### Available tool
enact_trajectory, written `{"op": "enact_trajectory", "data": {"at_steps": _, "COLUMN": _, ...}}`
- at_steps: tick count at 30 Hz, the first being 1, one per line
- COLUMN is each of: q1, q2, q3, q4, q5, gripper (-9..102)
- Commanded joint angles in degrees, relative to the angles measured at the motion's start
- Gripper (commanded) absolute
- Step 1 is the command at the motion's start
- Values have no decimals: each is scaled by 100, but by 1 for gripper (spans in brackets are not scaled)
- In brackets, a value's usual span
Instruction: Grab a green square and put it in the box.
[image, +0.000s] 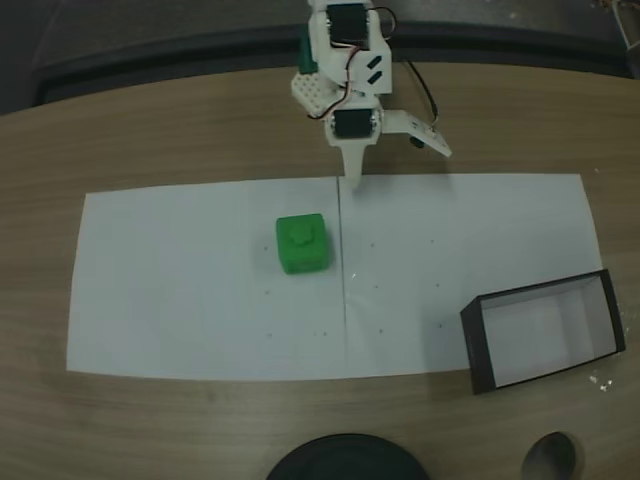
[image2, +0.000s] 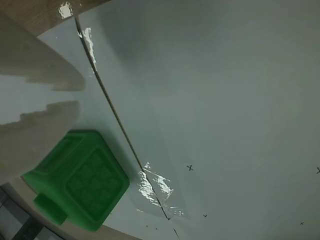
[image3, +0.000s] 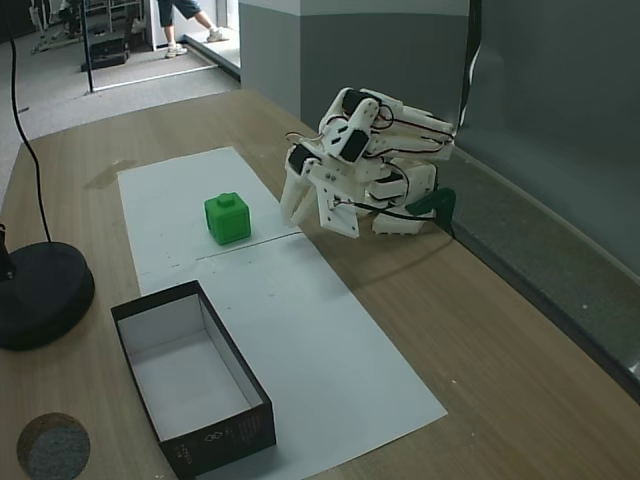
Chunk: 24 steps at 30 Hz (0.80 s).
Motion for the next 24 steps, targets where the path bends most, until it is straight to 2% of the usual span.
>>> {"op": "enact_trajectory", "data": {"at_steps": 1, "q1": 0, "q2": 123, "q3": -343, "q4": 70, "q5": 18, "gripper": 0}}
{"op": "enact_trajectory", "data": {"at_steps": 11, "q1": 0, "q2": 123, "q3": -316, "q4": -53, "q5": 26, "gripper": 0}}
{"op": "enact_trajectory", "data": {"at_steps": 18, "q1": 888, "q2": 123, "q3": 0, "q4": -1564, "q5": -26, "gripper": 0}}
{"op": "enact_trajectory", "data": {"at_steps": 24, "q1": 1775, "q2": 123, "q3": -624, "q4": -3032, "q5": -26, "gripper": 0}}
